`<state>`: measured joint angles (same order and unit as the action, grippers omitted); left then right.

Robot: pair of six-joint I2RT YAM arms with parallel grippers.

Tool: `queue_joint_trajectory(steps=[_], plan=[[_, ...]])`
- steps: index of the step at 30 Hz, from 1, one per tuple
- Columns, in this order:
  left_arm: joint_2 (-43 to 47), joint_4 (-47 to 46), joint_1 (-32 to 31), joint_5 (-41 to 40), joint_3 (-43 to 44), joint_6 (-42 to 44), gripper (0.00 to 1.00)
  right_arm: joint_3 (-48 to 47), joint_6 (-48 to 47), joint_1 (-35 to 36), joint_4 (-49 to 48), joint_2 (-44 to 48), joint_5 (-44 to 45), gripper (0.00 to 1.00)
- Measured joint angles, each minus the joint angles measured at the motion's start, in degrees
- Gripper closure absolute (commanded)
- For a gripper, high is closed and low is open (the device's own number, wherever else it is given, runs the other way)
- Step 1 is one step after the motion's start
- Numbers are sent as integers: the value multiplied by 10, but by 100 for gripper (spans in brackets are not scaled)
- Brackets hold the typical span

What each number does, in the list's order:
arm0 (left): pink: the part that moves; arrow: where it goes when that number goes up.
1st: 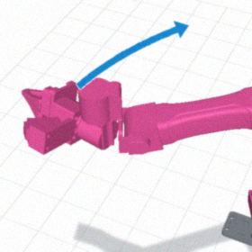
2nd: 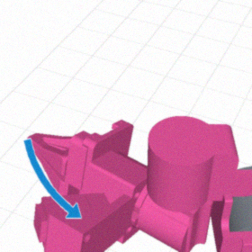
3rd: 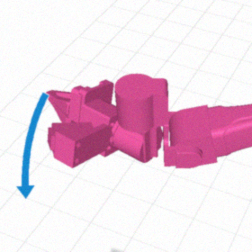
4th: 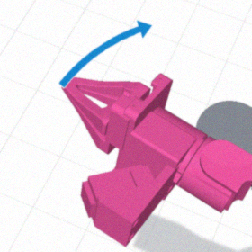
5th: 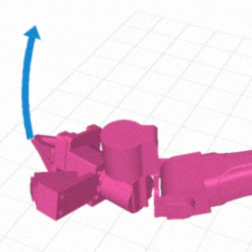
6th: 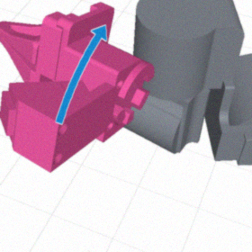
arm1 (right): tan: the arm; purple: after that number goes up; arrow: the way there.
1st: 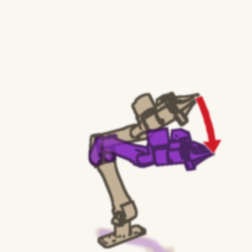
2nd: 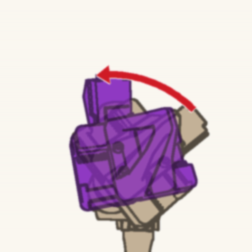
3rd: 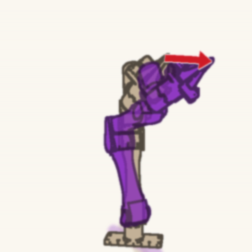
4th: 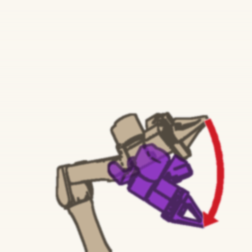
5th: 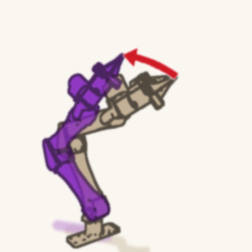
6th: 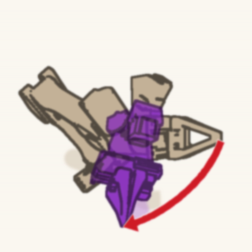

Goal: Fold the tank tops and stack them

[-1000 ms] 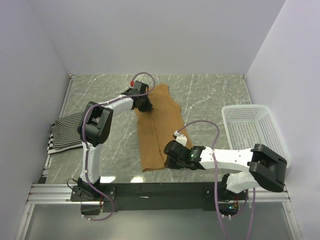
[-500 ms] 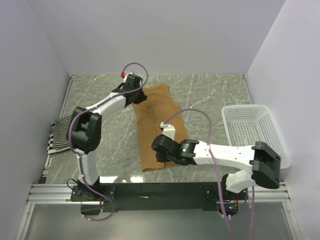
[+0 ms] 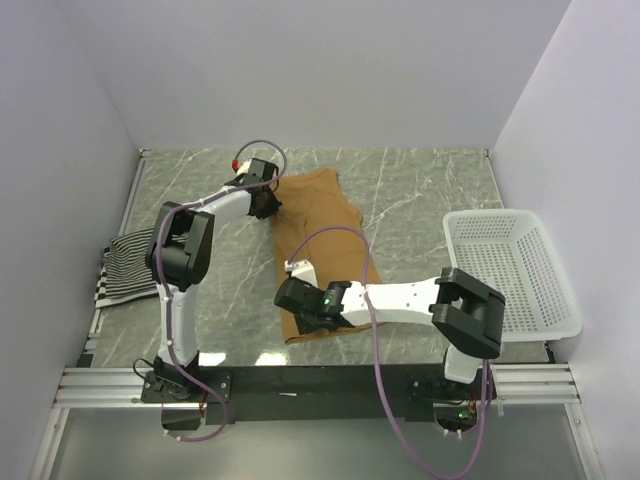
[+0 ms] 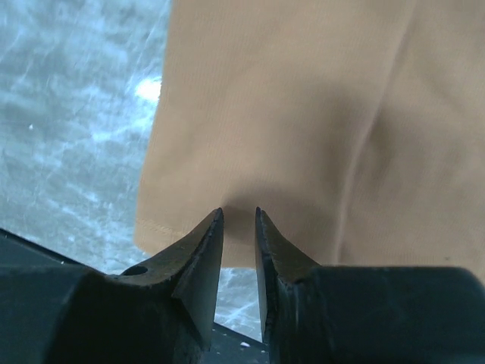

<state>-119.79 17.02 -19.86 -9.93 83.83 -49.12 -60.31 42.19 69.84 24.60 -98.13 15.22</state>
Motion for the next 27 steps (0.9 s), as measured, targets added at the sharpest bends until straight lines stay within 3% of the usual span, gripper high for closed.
queue_joint_trajectory(steps=[8,16,22,27], plan=[[-63,23,0,-15,93,16,96,-25,0,23,-37,-54,-45,69],[-107,51,4,-14,171,54,92,-128,26,12,-88,-142,-104,69],[-112,42,20,13,185,99,66,-139,47,-11,-151,-157,-146,62],[-96,20,32,58,178,115,54,-113,44,-13,-180,-105,-148,56]])
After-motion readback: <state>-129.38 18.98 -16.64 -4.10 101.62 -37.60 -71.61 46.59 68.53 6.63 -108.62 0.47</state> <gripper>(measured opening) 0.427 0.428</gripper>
